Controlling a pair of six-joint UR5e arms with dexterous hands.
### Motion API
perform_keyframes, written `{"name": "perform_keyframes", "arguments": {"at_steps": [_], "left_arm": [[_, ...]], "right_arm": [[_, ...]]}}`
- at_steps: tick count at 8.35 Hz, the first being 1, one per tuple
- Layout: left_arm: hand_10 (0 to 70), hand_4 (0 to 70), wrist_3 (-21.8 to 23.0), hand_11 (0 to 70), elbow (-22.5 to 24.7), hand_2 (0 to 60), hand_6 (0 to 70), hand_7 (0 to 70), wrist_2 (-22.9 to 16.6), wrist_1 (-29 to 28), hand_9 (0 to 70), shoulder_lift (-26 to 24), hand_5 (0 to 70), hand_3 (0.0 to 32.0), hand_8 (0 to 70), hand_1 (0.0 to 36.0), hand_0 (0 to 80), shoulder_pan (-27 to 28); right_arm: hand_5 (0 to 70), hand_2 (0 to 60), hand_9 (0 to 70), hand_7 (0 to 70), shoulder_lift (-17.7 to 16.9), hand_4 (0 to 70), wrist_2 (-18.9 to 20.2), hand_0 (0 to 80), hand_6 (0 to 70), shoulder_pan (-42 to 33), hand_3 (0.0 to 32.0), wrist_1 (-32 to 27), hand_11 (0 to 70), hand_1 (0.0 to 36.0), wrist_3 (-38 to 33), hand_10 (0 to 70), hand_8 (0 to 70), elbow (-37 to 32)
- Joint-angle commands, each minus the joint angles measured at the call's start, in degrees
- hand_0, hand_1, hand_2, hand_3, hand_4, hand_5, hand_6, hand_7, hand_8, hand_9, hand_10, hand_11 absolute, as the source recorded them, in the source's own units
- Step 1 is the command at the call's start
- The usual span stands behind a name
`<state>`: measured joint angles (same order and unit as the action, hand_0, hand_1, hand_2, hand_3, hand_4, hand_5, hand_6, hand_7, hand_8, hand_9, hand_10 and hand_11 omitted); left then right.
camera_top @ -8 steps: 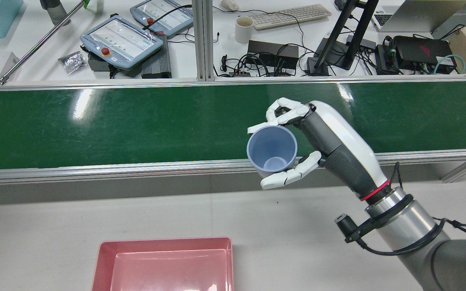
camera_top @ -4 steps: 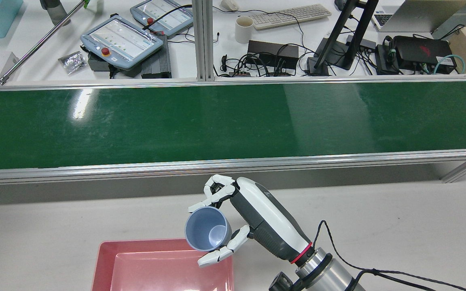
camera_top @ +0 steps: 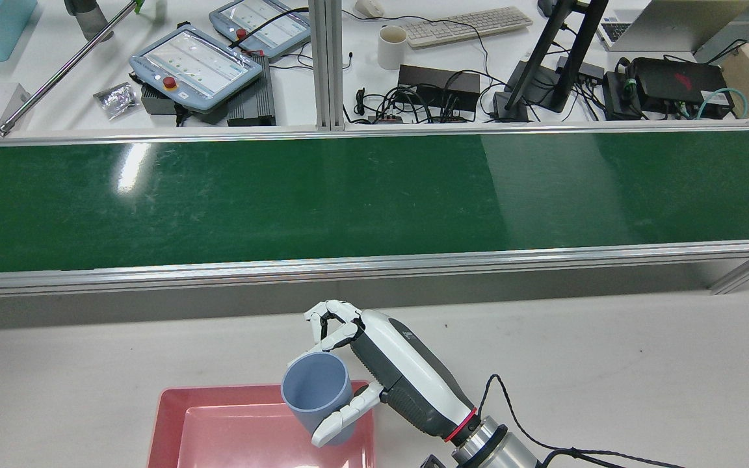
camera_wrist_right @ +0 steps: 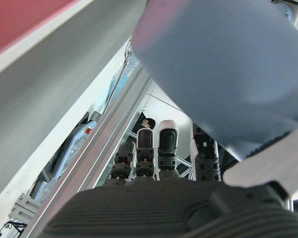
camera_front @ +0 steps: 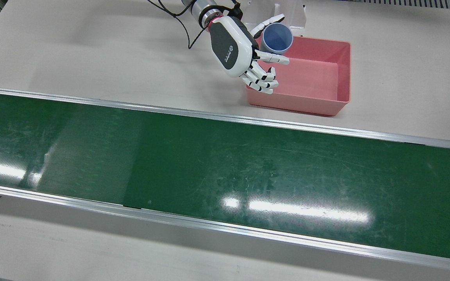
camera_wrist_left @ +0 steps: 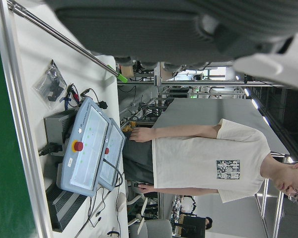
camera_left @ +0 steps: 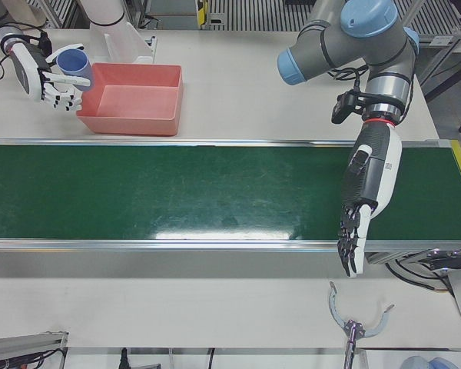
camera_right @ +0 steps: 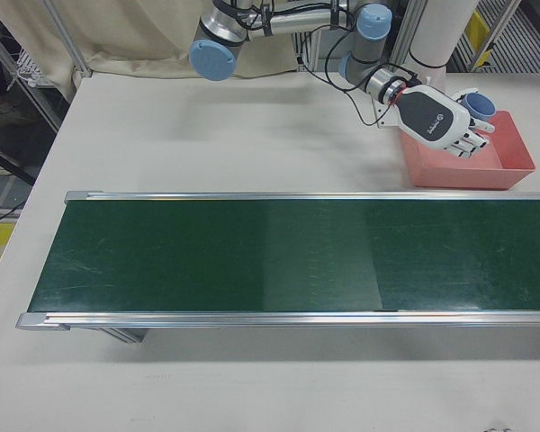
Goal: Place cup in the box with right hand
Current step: 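Open the right hand to release the cup and withdraw upward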
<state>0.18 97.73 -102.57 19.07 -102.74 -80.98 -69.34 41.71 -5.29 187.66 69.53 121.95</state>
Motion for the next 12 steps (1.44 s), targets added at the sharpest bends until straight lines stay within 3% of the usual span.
{"name": "perform_keyframes", "arguments": {"at_steps": [1,2,4,5,6,7,8,9,10,11,12], "left_arm": [[0.0,0.0,0.0,0.0,0.0,0.0,0.0,0.0,0.0,0.0,0.0,0.0,0.0,0.0,0.0,0.0,0.0,0.0],[0.0,0.0,0.0,0.0,0.0,0.0,0.0,0.0,0.0,0.0,0.0,0.0,0.0,0.0,0.0,0.0,0.0,0.0],[0.0,0.0,0.0,0.0,0.0,0.0,0.0,0.0,0.0,0.0,0.0,0.0,0.0,0.0,0.0,0.0,0.0,-0.1],[0.0,0.0,0.0,0.0,0.0,0.0,0.0,0.0,0.0,0.0,0.0,0.0,0.0,0.0,0.0,0.0,0.0,0.0],[0.0,0.0,0.0,0.0,0.0,0.0,0.0,0.0,0.0,0.0,0.0,0.0,0.0,0.0,0.0,0.0,0.0,-0.1],[0.0,0.0,0.0,0.0,0.0,0.0,0.0,0.0,0.0,0.0,0.0,0.0,0.0,0.0,0.0,0.0,0.0,-0.1],[0.0,0.0,0.0,0.0,0.0,0.0,0.0,0.0,0.0,0.0,0.0,0.0,0.0,0.0,0.0,0.0,0.0,-0.1],[0.0,0.0,0.0,0.0,0.0,0.0,0.0,0.0,0.0,0.0,0.0,0.0,0.0,0.0,0.0,0.0,0.0,-0.1],[0.0,0.0,0.0,0.0,0.0,0.0,0.0,0.0,0.0,0.0,0.0,0.0,0.0,0.0,0.0,0.0,0.0,0.0],[0.0,0.0,0.0,0.0,0.0,0.0,0.0,0.0,0.0,0.0,0.0,0.0,0.0,0.0,0.0,0.0,0.0,-0.1],[0.0,0.0,0.0,0.0,0.0,0.0,0.0,0.0,0.0,0.0,0.0,0.0,0.0,0.0,0.0,0.0,0.0,-0.1]], "right_arm": [[0.0,1.1,19.0,58.1,2.0,48.6,0.0,8.2,11.7,0.4,0.0,-0.1,8.3,0.0,-1.0,6.5,5.5,-2.5],[0.0,3.2,20.9,62.0,2.5,48.5,0.0,4.7,12.4,0.4,0.0,-0.2,8.1,0.0,-1.0,6.4,6.5,-2.7],[0.0,3.4,25.8,70.0,2.3,59.3,0.0,8.6,14.8,0.2,0.0,-0.2,8.8,0.0,-1.9,7.0,8.7,-2.5],[0.0,12.2,30.8,70.0,1.5,55.3,0.0,0.3,17.1,-1.8,0.0,0.5,10.4,0.0,-5.1,8.1,11.0,-0.9],[0.0,22.2,35.4,70.0,-1.7,49.9,0.1,0.0,19.1,-5.8,0.0,2.4,12.2,0.0,-7.1,9.4,13.2,3.8],[0.0,24.4,38.5,70.0,-5.7,47.6,0.6,0.0,20.8,-11.0,0.0,5.2,13.8,0.0,-7.4,10.5,15.3,9.6],[0.0,24.4,42.4,70.0,-9.3,48.9,1.2,0.0,24.2,-17.1,0.0,7.0,17.3,0.0,-12.2,12.9,19.0,12.1],[0.0,18.7,43.4,70.0,-12.7,48.1,2.7,5.2,24.2,-22.3,0.0,7.9,18.9,0.0,-21.2,13.9,20.0,11.0],[0.4,10.6,42.9,70.0,-12.9,49.8,7.2,20.4,23.5,-29.4,0.0,9.4,18.6,0.0,-26.5,13.5,19.5,7.9],[1.9,9.5,41.3,70.0,-12.9,59.8,14.6,42.9,22.2,-37.1,0.0,9.4,17.3,3.4,-35.3,12.2,18.1,1.1],[2.5,8.3,38.2,70.0,-12.7,70.0,21.4,47.2,19.7,-44.6,0.0,8.9,17.1,5.9,-47.8,11.9,16.5,-8.7]]}}
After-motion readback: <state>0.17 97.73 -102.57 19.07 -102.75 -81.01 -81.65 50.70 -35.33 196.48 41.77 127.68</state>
